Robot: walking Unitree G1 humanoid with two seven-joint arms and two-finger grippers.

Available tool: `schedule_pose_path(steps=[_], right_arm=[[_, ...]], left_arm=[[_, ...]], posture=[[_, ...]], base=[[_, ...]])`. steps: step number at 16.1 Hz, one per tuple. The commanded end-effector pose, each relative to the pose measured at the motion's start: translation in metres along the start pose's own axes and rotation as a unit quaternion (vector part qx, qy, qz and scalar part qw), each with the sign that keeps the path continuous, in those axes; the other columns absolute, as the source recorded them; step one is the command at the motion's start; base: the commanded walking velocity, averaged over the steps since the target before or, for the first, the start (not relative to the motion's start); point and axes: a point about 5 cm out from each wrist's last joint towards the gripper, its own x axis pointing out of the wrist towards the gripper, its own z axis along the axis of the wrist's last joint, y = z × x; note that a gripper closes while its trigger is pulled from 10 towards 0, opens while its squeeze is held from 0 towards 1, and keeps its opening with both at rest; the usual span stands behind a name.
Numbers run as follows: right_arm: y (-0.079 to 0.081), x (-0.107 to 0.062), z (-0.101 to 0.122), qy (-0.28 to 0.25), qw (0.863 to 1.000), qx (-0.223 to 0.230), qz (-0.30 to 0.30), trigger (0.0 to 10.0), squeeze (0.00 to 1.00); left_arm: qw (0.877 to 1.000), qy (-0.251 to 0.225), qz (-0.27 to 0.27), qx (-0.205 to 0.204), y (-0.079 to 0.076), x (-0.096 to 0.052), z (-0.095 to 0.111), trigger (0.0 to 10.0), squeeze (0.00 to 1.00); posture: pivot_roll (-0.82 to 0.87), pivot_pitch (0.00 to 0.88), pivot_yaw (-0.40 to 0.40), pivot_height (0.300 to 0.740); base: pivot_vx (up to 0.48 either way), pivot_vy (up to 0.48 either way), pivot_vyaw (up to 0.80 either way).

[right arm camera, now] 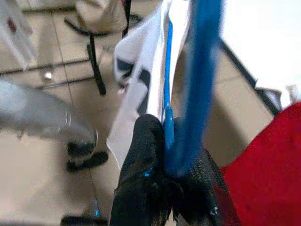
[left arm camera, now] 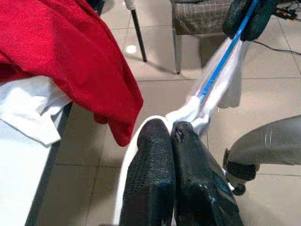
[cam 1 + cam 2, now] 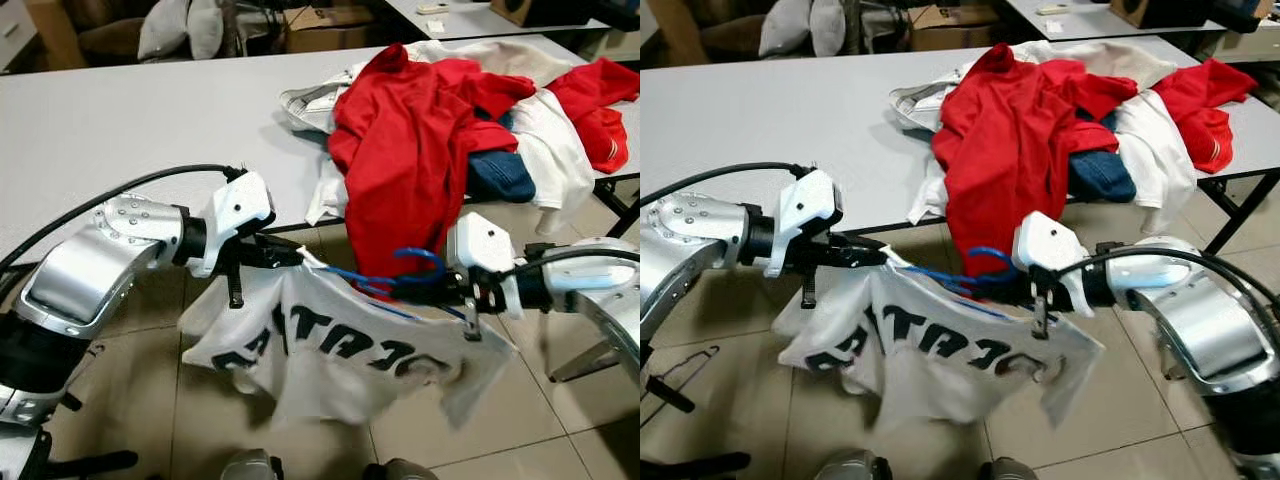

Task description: Hang hanger

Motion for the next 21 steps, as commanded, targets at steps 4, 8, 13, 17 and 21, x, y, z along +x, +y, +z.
schedule_pose_path(steps=[4, 8, 13, 17, 21], right_arm=[[-0.003, 0.001, -0.012, 0.054, 0.998, -0.014, -0.006, 10.0, 0.0], [-0.002, 0.003, -0.009, 0.042, 0.999, -0.022, 0.008, 10.0, 0.0], [0.003, 0.009, -0.009, 0.044, 0.998, -0.032, 0.034, 10.0, 0.0], [0.003, 0.01, -0.008, 0.036, 0.999, -0.032, 0.026, 10.0, 0.0], [0.0, 0.008, -0.008, 0.028, 0.999, -0.029, 0.016, 10.0, 0.0]], left_arm=[[0.999, -0.007, -0.044, 0.021, -0.001, -0.007, 0.009, 0.0, 0.0], [0.997, -0.016, -0.078, 0.019, -0.009, -0.001, 0.009, 0.0, 0.0], [0.993, -0.022, -0.11, 0.039, -0.014, 0.021, 0.011, 0.0, 0.0], [0.995, -0.016, -0.089, 0.042, -0.008, 0.019, 0.007, 10.0, 0.0], [0.997, -0.014, -0.075, 0.005, -0.001, 0.008, 0.004, 10.0, 1.0]], posture=[[-0.09, 0.0, 0.043, 0.74], [-0.09, 0.0, 0.042, 0.74], [-0.09, 0.0, 0.044, 0.74], [-0.09, 0.0, 0.049, 0.74], [-0.09, 0.0, 0.046, 0.74]], base=[[0.0, 0.0, 0.0], [0.0, 0.0, 0.0], [0.0, 0.0, 0.0], [0.0, 0.0, 0.0], [0.0, 0.0, 0.0]])
